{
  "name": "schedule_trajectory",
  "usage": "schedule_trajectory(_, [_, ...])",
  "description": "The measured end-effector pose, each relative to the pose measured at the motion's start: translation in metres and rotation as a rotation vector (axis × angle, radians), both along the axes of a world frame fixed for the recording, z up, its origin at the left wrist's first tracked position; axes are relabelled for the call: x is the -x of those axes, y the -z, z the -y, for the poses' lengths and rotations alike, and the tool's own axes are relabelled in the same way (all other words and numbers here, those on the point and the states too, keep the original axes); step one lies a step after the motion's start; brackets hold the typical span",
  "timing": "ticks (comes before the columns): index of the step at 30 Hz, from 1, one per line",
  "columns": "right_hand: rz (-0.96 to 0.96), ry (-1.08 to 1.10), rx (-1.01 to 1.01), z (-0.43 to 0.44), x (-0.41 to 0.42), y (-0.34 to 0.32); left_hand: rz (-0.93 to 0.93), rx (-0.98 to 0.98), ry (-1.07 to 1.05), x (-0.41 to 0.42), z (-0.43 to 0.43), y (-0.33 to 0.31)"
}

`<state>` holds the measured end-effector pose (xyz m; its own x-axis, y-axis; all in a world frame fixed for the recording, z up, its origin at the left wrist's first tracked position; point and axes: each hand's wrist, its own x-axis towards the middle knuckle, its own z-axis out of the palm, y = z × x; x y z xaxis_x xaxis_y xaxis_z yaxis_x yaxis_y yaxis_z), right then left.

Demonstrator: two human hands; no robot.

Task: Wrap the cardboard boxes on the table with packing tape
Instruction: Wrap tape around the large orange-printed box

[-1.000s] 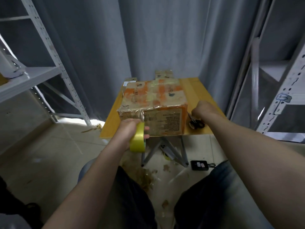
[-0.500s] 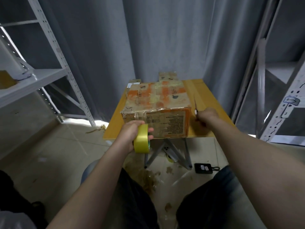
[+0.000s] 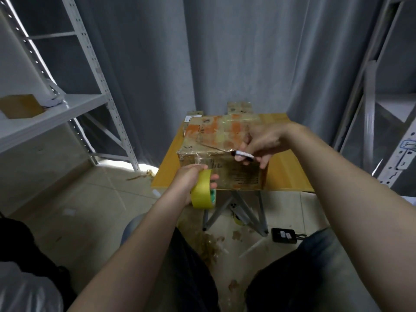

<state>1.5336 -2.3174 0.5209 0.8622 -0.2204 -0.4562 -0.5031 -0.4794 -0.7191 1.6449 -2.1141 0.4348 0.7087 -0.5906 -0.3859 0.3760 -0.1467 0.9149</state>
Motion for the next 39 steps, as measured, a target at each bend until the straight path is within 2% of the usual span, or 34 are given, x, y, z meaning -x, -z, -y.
schedule_trajectory(3, [-0.193, -0.003, -0.017, 0.000, 0.005, -0.008, 0.019, 0.005, -0.015, -0.001, 0.000, 0.002])
schedule_trajectory(6, [-0.277, 0.018, 0.013, -0.007, 0.007, -0.010, 0.027, 0.009, -0.018, -0.001, 0.000, 0.004])
schedule_trajectory(10, [-0.269, 0.066, 0.119, -0.015, -0.003, -0.004, 0.018, 0.004, -0.012, -0.004, 0.000, 0.004])
schedule_trajectory(17, [-0.229, 0.075, 0.065, -0.025, -0.018, -0.001, -0.001, -0.007, -0.008, -0.005, 0.001, 0.005])
schedule_trajectory(39, [-0.033, 0.047, 0.168, -0.024, -0.033, 0.016, -0.022, -0.043, 0.016, -0.005, 0.002, 0.006])
